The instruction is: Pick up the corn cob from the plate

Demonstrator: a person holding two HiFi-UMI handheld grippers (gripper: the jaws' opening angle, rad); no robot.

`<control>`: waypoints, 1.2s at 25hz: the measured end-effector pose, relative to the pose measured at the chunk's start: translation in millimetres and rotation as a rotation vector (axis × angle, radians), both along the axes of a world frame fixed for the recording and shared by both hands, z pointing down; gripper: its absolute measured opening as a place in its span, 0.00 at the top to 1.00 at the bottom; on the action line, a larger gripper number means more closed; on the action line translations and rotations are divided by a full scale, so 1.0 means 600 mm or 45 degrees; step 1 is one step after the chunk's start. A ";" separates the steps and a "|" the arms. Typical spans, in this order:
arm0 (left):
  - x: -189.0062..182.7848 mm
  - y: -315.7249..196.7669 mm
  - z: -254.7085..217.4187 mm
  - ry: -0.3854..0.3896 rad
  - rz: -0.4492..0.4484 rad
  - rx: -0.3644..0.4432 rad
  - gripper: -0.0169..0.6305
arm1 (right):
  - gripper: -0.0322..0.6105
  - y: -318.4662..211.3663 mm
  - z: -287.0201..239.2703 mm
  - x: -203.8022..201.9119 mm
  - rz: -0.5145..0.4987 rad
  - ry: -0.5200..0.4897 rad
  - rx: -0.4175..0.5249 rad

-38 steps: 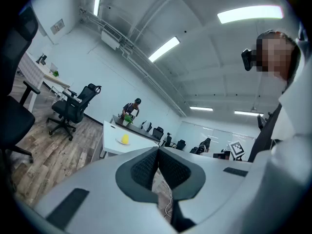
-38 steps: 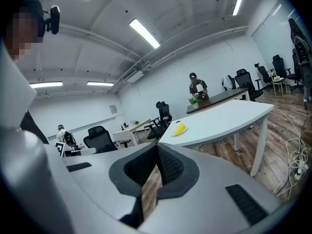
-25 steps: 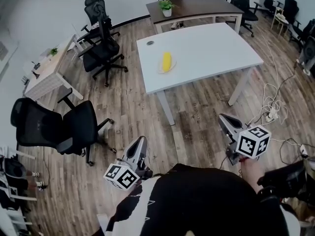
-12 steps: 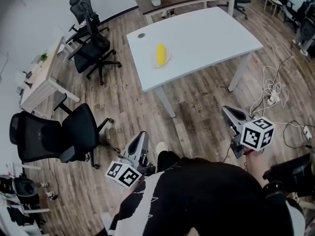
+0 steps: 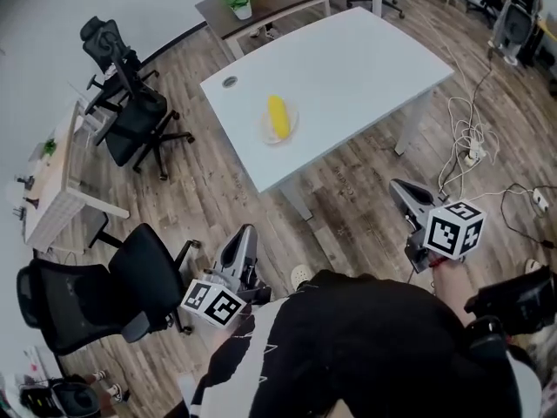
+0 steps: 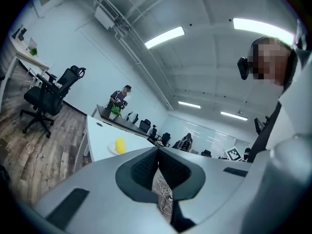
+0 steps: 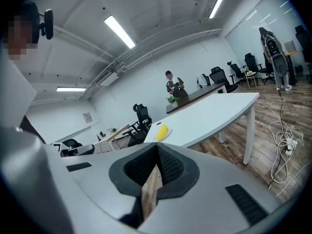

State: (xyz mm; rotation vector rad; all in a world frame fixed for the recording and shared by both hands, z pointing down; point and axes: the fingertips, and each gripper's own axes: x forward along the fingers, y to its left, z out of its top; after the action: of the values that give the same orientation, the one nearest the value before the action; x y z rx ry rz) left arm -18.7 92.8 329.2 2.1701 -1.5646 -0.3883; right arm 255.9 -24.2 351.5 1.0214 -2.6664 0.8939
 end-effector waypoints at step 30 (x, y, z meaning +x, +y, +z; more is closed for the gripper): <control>-0.267 -0.164 0.061 0.042 0.225 -0.084 0.95 | 0.93 -0.100 0.054 -0.279 0.161 -0.040 -0.053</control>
State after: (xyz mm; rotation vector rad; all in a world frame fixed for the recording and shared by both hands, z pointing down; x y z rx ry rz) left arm -179.2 -5.5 365.8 2.2178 -1.3363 -0.3098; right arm 88.6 -84.0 384.0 1.1873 -2.6205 0.9930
